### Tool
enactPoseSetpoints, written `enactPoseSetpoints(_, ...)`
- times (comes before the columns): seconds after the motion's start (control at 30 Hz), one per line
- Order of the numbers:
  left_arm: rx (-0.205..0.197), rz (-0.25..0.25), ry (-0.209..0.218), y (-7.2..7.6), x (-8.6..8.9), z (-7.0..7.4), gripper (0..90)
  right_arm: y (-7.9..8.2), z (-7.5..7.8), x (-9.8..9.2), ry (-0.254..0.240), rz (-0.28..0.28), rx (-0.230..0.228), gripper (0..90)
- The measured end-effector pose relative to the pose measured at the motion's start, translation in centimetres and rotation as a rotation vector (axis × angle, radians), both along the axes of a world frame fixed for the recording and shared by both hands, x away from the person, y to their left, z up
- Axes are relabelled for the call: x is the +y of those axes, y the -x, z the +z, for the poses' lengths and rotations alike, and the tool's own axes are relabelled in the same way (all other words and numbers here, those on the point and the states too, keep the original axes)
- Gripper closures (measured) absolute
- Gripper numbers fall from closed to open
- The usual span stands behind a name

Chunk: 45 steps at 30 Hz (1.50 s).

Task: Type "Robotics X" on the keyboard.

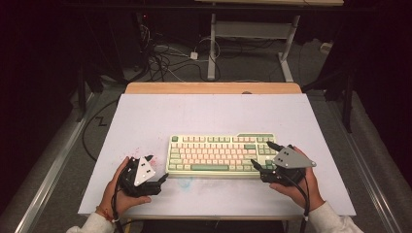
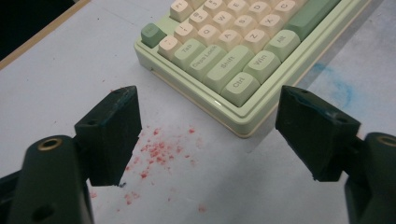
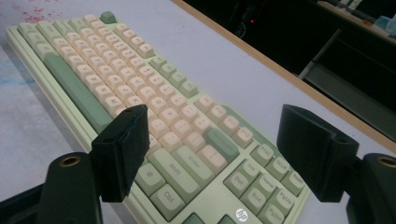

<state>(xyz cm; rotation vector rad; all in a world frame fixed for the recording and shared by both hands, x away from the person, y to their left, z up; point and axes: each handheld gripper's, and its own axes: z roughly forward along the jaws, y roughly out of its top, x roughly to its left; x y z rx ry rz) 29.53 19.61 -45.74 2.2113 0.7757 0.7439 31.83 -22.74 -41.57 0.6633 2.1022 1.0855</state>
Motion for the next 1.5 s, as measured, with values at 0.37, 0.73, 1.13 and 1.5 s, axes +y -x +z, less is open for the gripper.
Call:
enactPoseSetpoints(0.37,0.009,-0.013,0.027,0.0,0.0,0.4,30.0,1.2,-2.2,-1.5,0.008,-0.025,0.022,26.7)
enactPoseSetpoints(0.73,0.065,-0.065,0.043,-0.3,-0.4,0.7,52.8,1.8,-2.9,-1.8,0.013,-0.023,0.037,26.6)
enactPoseSetpoints(1.13,0.094,-0.109,0.044,-0.6,-1.5,1.2,87.1,1.8,-3.2,-1.4,0.033,-0.011,0.046,26.7)
enactPoseSetpoints(1.5,0.161,-0.135,0.041,-2.1,-4.0,1.9,87.0,1.9,-3.3,-1.2,0.044,0.0,0.052,26.7)
